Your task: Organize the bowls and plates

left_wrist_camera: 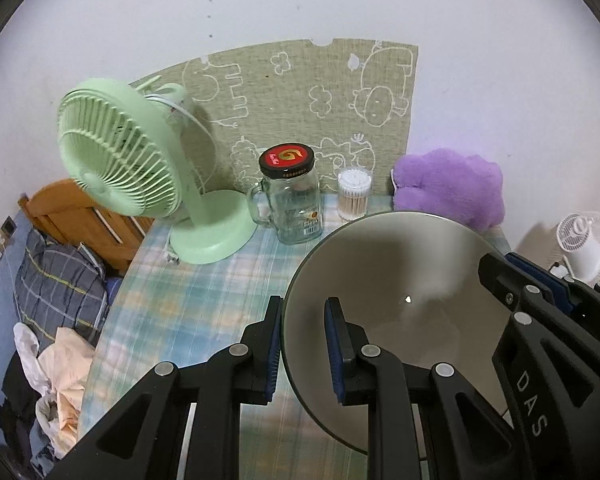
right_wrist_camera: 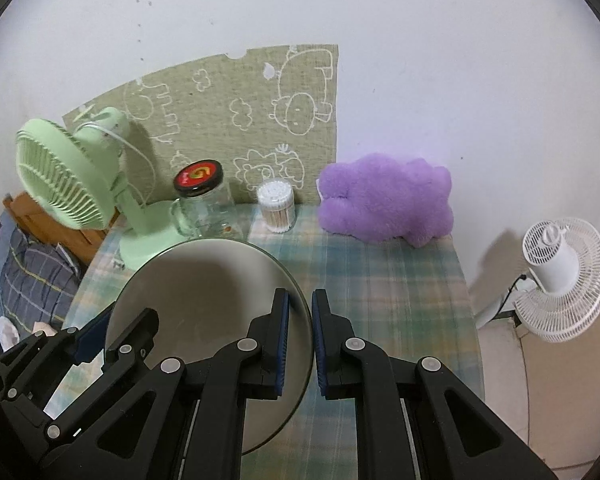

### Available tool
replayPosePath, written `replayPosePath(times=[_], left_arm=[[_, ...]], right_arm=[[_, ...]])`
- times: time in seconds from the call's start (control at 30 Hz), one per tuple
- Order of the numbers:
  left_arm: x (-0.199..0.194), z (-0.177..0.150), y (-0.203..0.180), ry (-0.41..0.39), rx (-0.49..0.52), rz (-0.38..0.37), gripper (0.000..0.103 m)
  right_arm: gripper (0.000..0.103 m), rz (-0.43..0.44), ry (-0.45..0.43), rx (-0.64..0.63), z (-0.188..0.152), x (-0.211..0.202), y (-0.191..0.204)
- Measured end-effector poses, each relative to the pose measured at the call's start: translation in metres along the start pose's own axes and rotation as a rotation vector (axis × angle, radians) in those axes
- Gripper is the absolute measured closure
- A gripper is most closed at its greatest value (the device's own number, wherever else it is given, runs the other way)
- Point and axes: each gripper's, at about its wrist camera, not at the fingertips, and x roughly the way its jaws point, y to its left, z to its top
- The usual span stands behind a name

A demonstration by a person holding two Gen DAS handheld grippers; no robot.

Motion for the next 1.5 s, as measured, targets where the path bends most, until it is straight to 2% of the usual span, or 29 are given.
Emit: replayPosePath(times=[0.53,0.67,0.97,1.13,1.5], left_arm=[[-0.057,-0.061,0.044,-0.010,0.036,-0.077,0.085],[-0.065,-0.080,0.059,-0.005,0.059,-0.106,0.085],[-0.073,-0.123,0.073,0.040,0.126,-0.156,0.085],[-0.073,-0.144,0.078,0.071,0.125,-0.181,0.085],[-0.085,-0.170,0.089,0.085,0.121,-0.210,0.085]], right_arm=[[0.088,-0.063,0.012,0.004,-0.067,-0.069,0.051],[0.088,-0.056,0.029,0.017,-0.085,-0.079,0.061],[0.088,-0.067,0.075,0.059,-0.137,-0.097,0.078],[0.088,-0.074,0.110,0.089,-0.164,-0.102,0.081],[0.088,-0.085,0.124,0.107,-0.189,-0.119,0.091]])
